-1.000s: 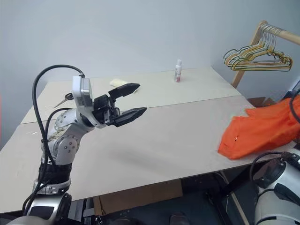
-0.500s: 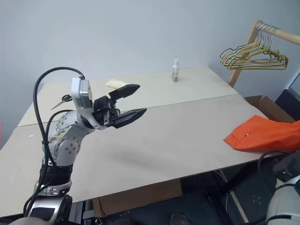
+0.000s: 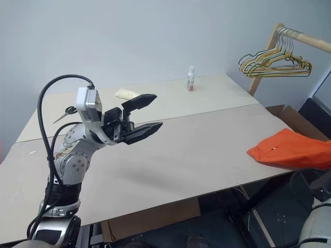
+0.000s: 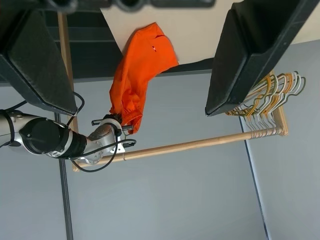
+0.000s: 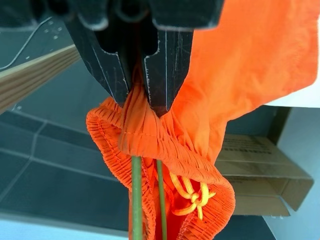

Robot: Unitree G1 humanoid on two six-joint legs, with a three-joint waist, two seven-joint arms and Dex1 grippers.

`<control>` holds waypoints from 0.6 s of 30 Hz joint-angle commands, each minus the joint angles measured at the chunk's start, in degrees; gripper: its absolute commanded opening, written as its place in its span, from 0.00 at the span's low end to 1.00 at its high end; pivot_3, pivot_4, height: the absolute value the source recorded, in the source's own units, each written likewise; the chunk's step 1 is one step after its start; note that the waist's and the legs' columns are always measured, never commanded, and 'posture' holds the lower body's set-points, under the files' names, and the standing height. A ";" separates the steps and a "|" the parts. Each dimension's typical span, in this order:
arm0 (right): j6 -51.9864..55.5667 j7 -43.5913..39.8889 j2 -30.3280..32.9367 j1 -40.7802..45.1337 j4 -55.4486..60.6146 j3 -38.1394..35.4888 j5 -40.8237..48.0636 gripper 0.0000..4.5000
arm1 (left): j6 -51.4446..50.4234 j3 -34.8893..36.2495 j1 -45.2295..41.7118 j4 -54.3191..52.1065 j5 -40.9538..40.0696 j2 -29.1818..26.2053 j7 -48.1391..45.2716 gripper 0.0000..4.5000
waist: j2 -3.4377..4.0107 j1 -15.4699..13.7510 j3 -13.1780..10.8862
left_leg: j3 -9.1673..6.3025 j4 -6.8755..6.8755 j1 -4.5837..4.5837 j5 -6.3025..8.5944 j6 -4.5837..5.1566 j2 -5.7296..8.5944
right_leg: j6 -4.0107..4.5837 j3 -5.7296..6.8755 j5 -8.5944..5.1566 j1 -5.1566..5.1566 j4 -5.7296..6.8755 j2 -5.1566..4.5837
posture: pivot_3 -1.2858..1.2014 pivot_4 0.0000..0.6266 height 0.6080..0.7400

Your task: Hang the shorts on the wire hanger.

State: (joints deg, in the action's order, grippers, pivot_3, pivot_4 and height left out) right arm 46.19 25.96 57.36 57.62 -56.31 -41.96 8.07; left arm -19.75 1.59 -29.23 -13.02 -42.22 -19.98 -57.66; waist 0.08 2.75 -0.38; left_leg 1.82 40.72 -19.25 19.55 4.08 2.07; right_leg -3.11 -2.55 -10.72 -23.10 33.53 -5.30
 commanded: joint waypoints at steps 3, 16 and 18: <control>-1.02 2.16 0.85 0.41 2.67 3.19 -0.83 0.43 | 1.08 0.54 -0.42 -1.54 -0.91 0.25 -0.65 1.00 | 0.01 -0.03 0.00 | 0.00 0.00 -0.01 0.01 0.02 -0.01 | 0.00 0.00 0.00 0.00 -0.05 0.00 | 0.50 0.00 1.00; -3.02 9.28 -1.13 -6.03 18.25 16.78 -12.64 0.99 | 1.21 0.77 0.25 -1.79 -1.25 1.01 -0.19 1.00 | 0.20 -0.12 0.05 | 0.03 0.00 -0.01 0.05 0.07 0.00 | -0.24 -0.02 0.15 -0.06 -0.37 -0.05 | 0.50 0.00 1.00; -4.53 11.40 -1.22 -7.32 20.93 20.28 -16.48 0.99 | 1.25 0.75 0.28 -1.79 -1.13 1.04 -0.06 1.00 | 0.21 -0.12 0.05 | 0.03 0.00 -0.01 0.05 0.06 0.00 | -0.23 -0.02 0.15 -0.09 -0.37 -0.07 | 0.50 0.00 1.00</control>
State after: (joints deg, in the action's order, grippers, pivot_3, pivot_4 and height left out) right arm 44.78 34.89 55.60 50.32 -40.11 -24.55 -4.27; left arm -19.65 1.61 -28.49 -13.03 -42.84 -19.11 -57.98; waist 0.29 2.63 -0.33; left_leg 1.85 40.72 -19.26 19.59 4.13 2.08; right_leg -3.34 -2.58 -10.57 -23.20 33.16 -5.39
